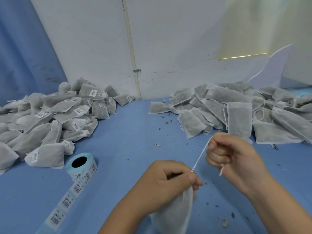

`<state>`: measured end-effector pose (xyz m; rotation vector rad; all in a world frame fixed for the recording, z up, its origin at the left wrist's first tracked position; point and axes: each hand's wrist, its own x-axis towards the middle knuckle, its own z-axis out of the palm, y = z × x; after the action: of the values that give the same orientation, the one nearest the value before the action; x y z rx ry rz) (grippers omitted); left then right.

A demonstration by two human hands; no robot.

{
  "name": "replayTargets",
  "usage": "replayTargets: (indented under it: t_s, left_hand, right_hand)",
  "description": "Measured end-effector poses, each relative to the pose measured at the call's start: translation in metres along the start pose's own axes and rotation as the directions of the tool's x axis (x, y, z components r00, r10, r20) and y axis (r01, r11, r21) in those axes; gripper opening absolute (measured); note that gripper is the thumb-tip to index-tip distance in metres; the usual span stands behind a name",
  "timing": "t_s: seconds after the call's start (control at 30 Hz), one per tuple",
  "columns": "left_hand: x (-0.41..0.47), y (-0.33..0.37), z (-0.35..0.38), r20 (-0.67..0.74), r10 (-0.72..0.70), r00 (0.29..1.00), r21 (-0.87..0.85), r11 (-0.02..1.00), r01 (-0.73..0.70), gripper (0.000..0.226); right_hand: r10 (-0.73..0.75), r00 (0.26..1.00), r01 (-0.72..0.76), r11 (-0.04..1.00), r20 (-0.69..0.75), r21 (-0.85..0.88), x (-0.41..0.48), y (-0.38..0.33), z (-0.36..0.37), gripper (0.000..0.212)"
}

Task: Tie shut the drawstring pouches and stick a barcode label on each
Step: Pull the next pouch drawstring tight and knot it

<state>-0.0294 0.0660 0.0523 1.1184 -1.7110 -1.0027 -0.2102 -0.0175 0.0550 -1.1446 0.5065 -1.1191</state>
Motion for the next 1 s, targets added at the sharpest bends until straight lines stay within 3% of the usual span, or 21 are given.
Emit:
replayTargets:
  t_s: [0.1, 0.2, 0.3, 0.37, 0.43, 0.5, 0.6, 0.67, 0.73, 0.83, 0.93, 1.0]
  left_hand:
    - [0.000, 0.003, -0.001, 0.010, -0.098, 0.995, -0.238, 0.966, 0.097, 0.023]
    - [0.003, 0.000, 0.000, -0.088, -0.136, 0.987, -0.389, 0.917, 0.092, 0.021]
    - [0.006, -0.004, -0.001, -0.169, -0.169, 0.971, -0.487, 0.871, 0.067, 0.024]
    - [0.008, -0.007, -0.004, -0.251, -0.212, 0.944, -0.513, 0.856, 0.056, 0.026]
    - [0.010, -0.010, -0.008, -0.367, -0.277, 0.888, -0.531, 0.846, 0.045, 0.021]
    - [0.012, -0.014, -0.011, -0.471, -0.322, 0.821, -0.535, 0.844, 0.024, 0.022]
    - [0.013, -0.019, -0.014, -0.594, -0.229, 0.771, -0.248, 0.964, 0.096, 0.030]
    - [0.010, -0.019, -0.014, -0.534, -0.077, 0.842, 0.077, 0.987, 0.139, 0.032]
    - [0.009, -0.020, -0.013, -0.352, -0.034, 0.935, 0.278, 0.950, 0.139, 0.031]
    - [0.007, -0.020, -0.005, -0.152, -0.107, 0.982, 0.277, 0.950, 0.147, 0.025]
    - [0.007, -0.017, 0.000, -0.104, -0.130, 0.986, 0.230, 0.961, 0.151, 0.021]
    - [0.008, -0.014, 0.002, -0.089, -0.198, 0.976, 0.079, 0.975, 0.205, 0.024]
  right_hand:
    - [-0.040, 0.982, -0.040, 0.911, -0.184, -0.410, 0.001, 0.008, 0.000, 0.025]
    - [-0.017, 0.973, -0.123, 0.808, -0.231, -0.576, -0.001, 0.022, 0.008, 0.019]
    - [-0.048, 0.977, -0.103, 0.742, -0.206, -0.662, 0.001, 0.036, 0.016, 0.023]
    - [-0.083, 0.983, -0.076, 0.634, -0.165, -0.770, 0.002, 0.040, 0.019, 0.023]
    - [-0.112, 0.992, -0.003, 0.494, -0.066, -0.869, 0.000, 0.040, 0.021, 0.022]
    - [-0.109, 0.991, 0.114, 0.447, 0.073, -0.887, -0.005, 0.040, 0.023, 0.017]
    - [-0.065, 0.960, 0.271, 0.450, 0.271, -0.851, -0.012, 0.036, 0.028, 0.016]
    - [-0.088, 0.959, 0.270, 0.569, 0.269, -0.777, -0.015, 0.029, 0.029, 0.016]
    - [-0.121, 0.980, 0.199, 0.704, 0.160, -0.682, -0.014, 0.020, 0.025, 0.017]
    - [-0.137, 0.988, 0.153, 0.739, 0.076, -0.656, -0.010, 0.014, 0.016, 0.025]
    - [-0.082, 0.994, 0.110, 0.752, 0.072, -0.650, -0.006, 0.021, 0.016, 0.024]
    - [0.004, 0.996, 0.057, 0.750, 0.091, -0.659, -0.005, 0.028, 0.017, 0.021]
